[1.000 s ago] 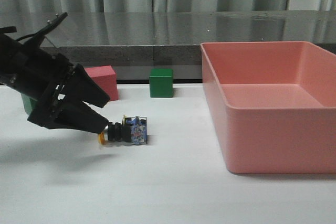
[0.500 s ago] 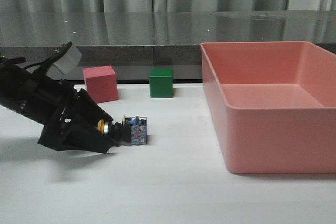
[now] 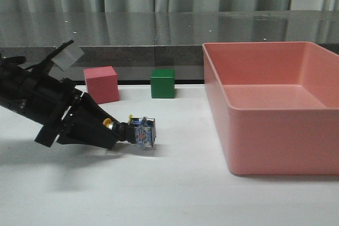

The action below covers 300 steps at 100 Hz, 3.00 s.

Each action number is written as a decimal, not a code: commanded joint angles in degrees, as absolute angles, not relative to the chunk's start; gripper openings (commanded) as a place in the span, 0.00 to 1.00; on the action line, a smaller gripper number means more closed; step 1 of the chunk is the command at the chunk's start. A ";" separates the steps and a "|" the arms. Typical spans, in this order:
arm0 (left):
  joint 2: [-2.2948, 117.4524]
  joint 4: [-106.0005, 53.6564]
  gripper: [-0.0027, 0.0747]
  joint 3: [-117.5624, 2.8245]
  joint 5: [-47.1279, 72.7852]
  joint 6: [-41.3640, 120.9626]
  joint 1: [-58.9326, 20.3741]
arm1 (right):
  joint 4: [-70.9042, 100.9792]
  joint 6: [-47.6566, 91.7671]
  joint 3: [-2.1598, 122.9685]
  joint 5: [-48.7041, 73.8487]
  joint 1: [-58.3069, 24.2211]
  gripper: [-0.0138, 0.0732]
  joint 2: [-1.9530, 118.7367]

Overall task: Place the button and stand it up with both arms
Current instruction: 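Lower the left gripper over the lying button and grasp its yellow cap, then lift the button with the left gripper and rotate it upright, then lower the upright button onto the table with the left gripper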

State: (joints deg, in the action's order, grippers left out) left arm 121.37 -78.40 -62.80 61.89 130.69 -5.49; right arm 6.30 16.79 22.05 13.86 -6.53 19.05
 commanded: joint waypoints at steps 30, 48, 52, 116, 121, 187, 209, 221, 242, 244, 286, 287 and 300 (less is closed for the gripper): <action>102.79 -57.05 0.01 -70.36 58.35 103.12 -5.32 | 6.73 16.79 23.57 9.27 -6.10 0.03 19.21; 98.44 -36.77 0.01 -79.96 59.63 84.26 -8.98 | 6.73 16.79 23.57 9.27 -6.10 0.03 19.21; 98.17 -31.25 0.01 -82.40 60.78 80.46 -10.16 | 6.73 16.79 23.57 9.27 -6.10 0.03 19.21; 101.68 19.75 0.01 -89.27 71.17 59.62 -35.13 | 6.73 16.79 23.57 9.10 -6.10 0.03 19.21; 102.95 21.88 0.01 -89.27 70.95 59.62 -35.84 | 6.73 16.79 23.57 8.92 -6.10 0.03 19.21; 110.52 33.76 0.01 -89.27 66.19 51.09 -36.55 | 6.73 16.79 23.57 7.95 -6.10 0.03 19.21; 112.96 33.52 0.01 -89.27 66.04 51.09 -36.55 | 6.73 16.79 23.57 7.89 -6.10 0.03 19.21; 113.10 32.74 0.01 -89.27 65.95 51.09 -36.55 | 6.73 16.79 23.57 7.67 -6.10 0.03 19.21; 113.10 32.09 0.01 -89.27 65.81 50.86 -36.55 | 6.73 16.79 23.57 7.54 -6.10 0.03 19.21; 113.10 31.76 0.01 -89.27 65.67 50.86 -36.55 | 6.73 16.79 23.57 7.54 -6.10 0.03 19.21; 113.15 30.59 0.01 -89.27 65.44 50.86 -36.55 | 6.73 16.79 23.57 7.48 -6.10 0.03 19.21; 113.15 30.59 0.01 -89.27 65.44 50.86 -36.55 | 6.73 16.79 23.57 7.48 -6.10 0.03 19.21; 113.15 30.33 0.01 -89.27 65.44 50.74 -36.55 | 6.73 16.79 23.57 7.48 -6.10 0.03 19.21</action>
